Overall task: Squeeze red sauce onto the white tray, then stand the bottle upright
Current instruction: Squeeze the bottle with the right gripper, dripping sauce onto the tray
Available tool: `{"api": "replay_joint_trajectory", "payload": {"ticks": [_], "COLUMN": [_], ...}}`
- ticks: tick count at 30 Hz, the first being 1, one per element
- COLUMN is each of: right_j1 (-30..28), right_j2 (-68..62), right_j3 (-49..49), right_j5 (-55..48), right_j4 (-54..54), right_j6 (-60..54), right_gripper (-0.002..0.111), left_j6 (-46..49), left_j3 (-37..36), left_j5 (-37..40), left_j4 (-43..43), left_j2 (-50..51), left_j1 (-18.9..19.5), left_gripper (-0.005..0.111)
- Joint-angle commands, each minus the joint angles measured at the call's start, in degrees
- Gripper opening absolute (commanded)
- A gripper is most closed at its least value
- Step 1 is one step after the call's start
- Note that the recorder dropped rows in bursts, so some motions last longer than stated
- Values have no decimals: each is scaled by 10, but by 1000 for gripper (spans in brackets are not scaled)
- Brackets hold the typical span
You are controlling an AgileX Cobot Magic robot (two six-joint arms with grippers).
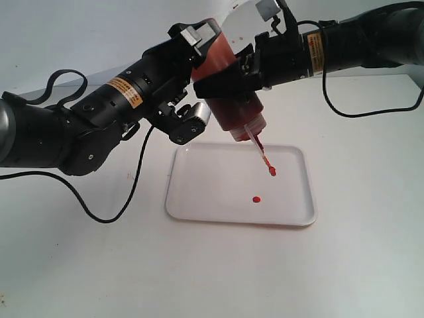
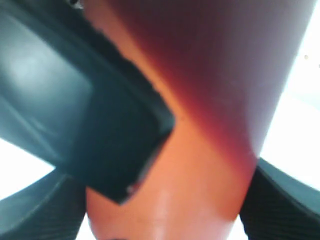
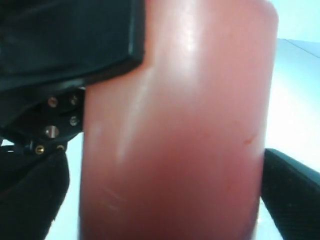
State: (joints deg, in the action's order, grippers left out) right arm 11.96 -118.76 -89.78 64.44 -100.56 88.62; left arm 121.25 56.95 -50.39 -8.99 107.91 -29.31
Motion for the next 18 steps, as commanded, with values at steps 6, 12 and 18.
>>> {"api": "replay_joint_trajectory", "payload": {"ticks": [6,12,18], "right_j1": [0,0,0], "right_j2": [5,5,5], "right_j3": [-4,-4,-4], "right_j5": [14,8,4], "right_j4": [6,6,6], "right_j6": [16,10,1], "right_gripper": [76,19,0], "left_j6": [-13,-13,-13], "left_j3": [7,7,7], "left_j5": [-53,-53,-53], "left_j4": [16,16,16], "left_j2": [-10,-10,-10], "left_j1": [-3,-3,-3], "left_gripper": [0,0,0]}}
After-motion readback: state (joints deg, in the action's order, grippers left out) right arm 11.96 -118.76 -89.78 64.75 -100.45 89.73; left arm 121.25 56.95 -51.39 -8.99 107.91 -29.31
